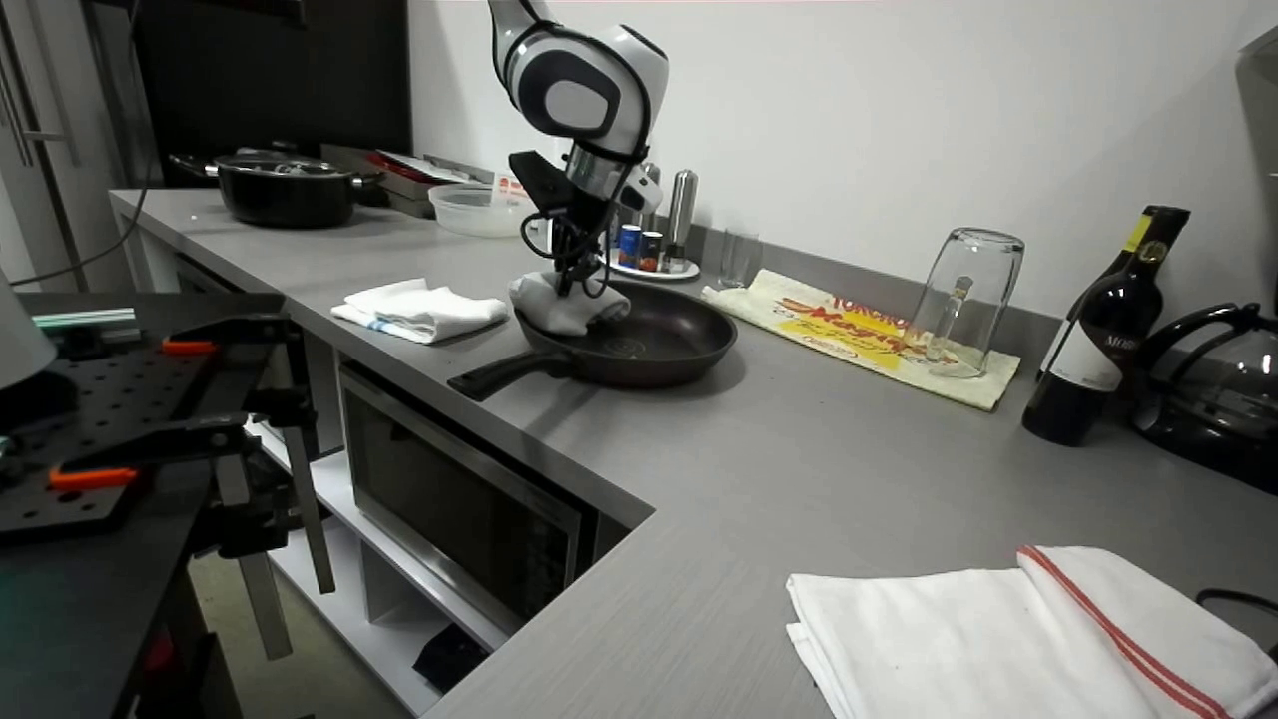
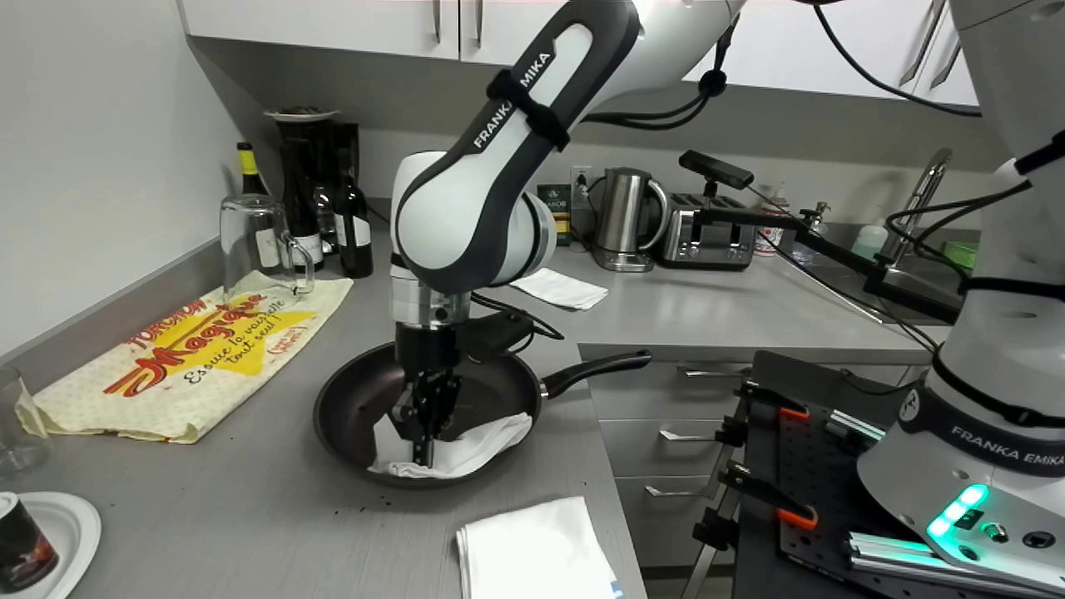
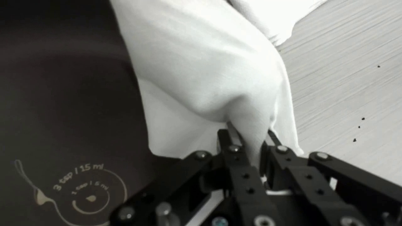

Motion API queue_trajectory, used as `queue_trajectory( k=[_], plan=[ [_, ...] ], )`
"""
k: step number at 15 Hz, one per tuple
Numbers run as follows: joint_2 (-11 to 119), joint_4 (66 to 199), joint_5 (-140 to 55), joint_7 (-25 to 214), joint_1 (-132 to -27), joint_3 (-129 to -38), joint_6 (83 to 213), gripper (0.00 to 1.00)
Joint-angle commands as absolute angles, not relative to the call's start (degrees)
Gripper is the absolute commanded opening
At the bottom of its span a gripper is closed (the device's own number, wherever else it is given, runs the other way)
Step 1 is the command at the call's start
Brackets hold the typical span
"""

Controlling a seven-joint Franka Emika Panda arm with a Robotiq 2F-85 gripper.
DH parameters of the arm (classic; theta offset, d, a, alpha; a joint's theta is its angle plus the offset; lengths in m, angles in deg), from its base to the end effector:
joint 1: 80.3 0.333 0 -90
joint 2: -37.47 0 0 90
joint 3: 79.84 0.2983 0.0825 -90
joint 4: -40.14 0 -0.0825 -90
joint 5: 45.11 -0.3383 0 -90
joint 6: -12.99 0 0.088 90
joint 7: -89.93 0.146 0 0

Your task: Wipe the pan with the dish cloth

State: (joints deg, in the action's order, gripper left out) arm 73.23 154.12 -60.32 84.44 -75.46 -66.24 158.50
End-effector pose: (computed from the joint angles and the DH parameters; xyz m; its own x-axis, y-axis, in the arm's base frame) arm 0.5331 0.1838 0.1341 0.9835 0.1632 -0.0783 0.1361 -0.9517 -0.2753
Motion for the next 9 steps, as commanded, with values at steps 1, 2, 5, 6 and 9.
queue_trajectory(
  k=[1, 2, 5, 6, 9],
  plan=[
    [74.86, 153.54, -57.49, 84.83, -74.02, -67.63, 159.09, 0.04],
    [75.08, 153.63, -56.48, 85.04, -73.65, -68.12, 159.35, 0.04],
    [76.02, 153.99, -52.61, 85.84, -72.04, -70.02, 160.41, 0.04],
    [76.35, 154.07, -51.03, 86.28, -71.26, -70.85, 160.9, 0.04],
    [76.94, 154.22, -44.82, 88.48, -67.94, -74.3, 162.07, 0.04]
  ],
)
